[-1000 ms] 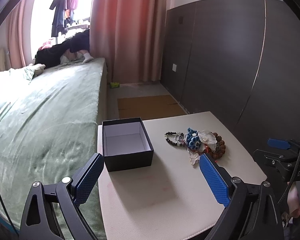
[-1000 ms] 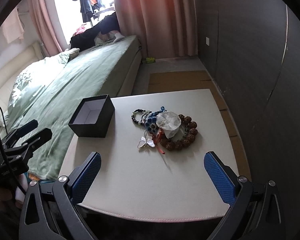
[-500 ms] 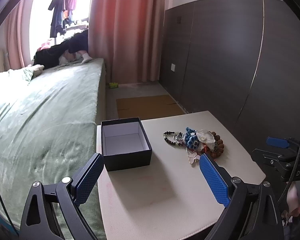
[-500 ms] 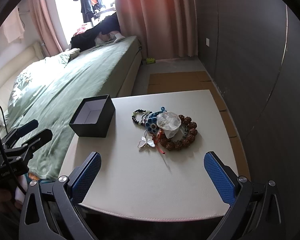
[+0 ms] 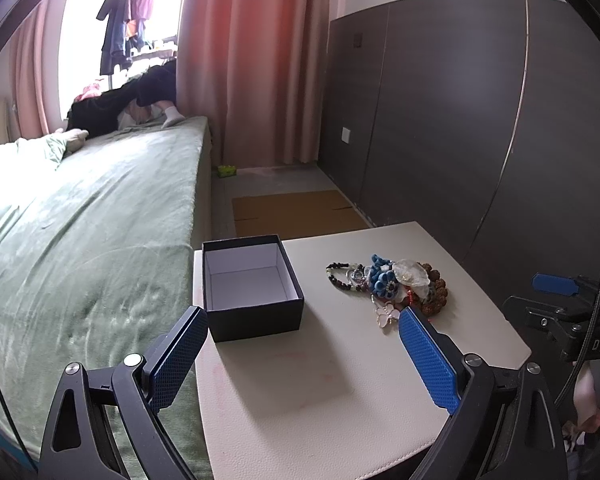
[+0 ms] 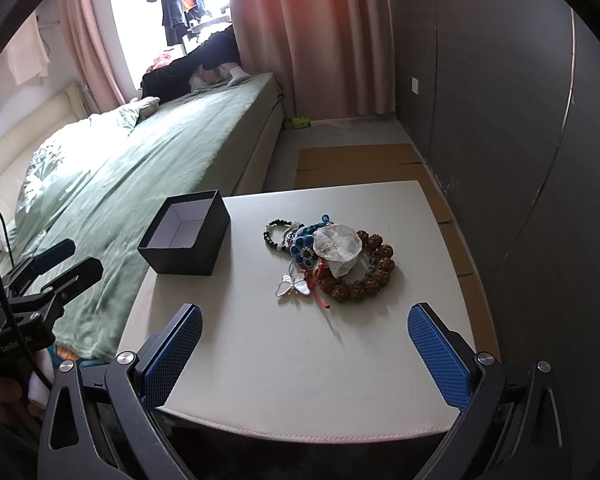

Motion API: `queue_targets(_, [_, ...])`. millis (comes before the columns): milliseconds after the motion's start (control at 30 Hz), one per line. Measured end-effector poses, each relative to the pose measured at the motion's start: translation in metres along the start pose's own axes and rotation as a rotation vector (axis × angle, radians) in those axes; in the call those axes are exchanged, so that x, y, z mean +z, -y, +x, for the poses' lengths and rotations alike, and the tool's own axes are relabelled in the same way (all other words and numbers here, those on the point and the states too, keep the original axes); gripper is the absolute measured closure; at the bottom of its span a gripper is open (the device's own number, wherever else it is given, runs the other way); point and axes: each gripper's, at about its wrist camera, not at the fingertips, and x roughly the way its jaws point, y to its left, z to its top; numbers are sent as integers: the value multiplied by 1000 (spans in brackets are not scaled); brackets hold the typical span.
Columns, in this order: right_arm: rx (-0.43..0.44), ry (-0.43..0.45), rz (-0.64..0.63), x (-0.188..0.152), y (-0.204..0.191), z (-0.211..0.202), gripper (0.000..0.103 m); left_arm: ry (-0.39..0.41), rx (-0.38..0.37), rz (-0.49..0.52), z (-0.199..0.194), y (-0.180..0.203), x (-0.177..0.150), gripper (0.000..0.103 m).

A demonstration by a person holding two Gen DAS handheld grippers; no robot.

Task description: Organize jewelry

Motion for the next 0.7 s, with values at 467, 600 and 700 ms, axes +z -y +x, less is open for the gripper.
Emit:
queue_targets(467, [0,16,35,7,13,-1,0,7,-30,-49,14,7,14,6])
queue_targets(600, [8,29,67,13,25,-2,0,-1,-49,-54,25,13,17,7])
queue_targets(700, [-1,36,92,17,34,-1,0,-15,-60,-47,34,18,19,13])
